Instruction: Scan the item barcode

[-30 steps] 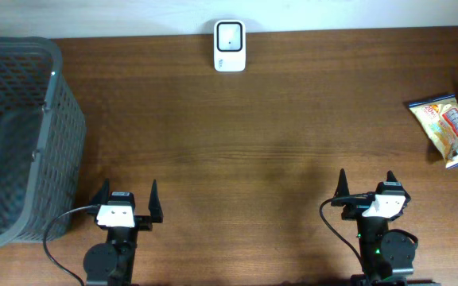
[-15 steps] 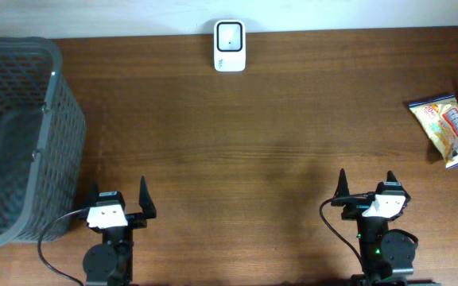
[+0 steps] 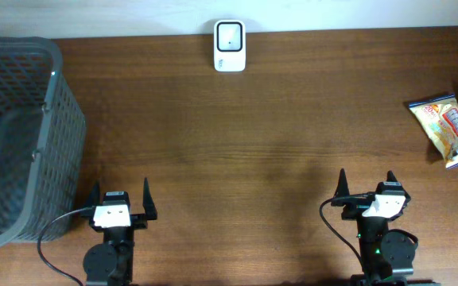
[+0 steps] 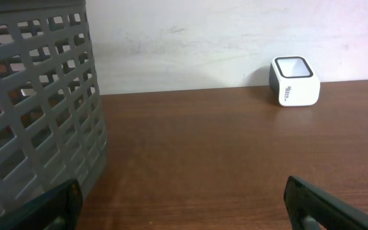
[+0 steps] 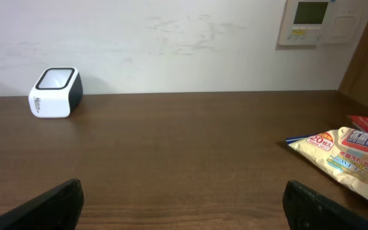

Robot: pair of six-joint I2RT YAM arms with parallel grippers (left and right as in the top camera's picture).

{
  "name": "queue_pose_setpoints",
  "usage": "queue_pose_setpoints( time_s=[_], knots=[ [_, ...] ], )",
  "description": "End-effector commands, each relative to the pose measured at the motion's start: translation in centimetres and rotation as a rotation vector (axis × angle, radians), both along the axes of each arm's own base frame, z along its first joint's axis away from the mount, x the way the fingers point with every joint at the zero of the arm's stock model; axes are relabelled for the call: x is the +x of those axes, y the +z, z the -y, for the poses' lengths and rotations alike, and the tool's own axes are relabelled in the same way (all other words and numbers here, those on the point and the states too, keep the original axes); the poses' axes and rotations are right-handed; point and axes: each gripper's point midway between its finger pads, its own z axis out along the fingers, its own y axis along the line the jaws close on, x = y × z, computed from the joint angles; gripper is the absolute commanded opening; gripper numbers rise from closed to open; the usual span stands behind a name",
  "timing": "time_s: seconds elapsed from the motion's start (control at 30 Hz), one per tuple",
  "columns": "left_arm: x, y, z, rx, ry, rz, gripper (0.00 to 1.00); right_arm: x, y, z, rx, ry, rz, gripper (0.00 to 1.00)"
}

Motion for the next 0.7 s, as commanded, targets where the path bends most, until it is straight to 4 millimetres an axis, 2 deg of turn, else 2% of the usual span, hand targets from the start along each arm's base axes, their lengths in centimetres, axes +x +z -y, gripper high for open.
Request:
queue_pose_setpoints(
  time_s=[0.0, 0.23, 0.67],
  knots=[
    [-0.10, -0.11, -1.09, -0.066, 0.067, 0.008, 0.99, -0.02, -0.33, 0.20, 0.011, -0.010, -0.005, 0.99],
    [-0.18, -0.05, -1.97, -0.086, 0.107, 0.015, 0.99, -0.02, -0.33, 0.20, 0.011, -0.010, -0.005, 0.98],
    [-0.15, 0.02, -1.85, -0.087, 0.096, 0.017, 0.99, -0.02, -0.34, 0.20, 0.011, -0.010, -0.005, 0.99]
  ],
)
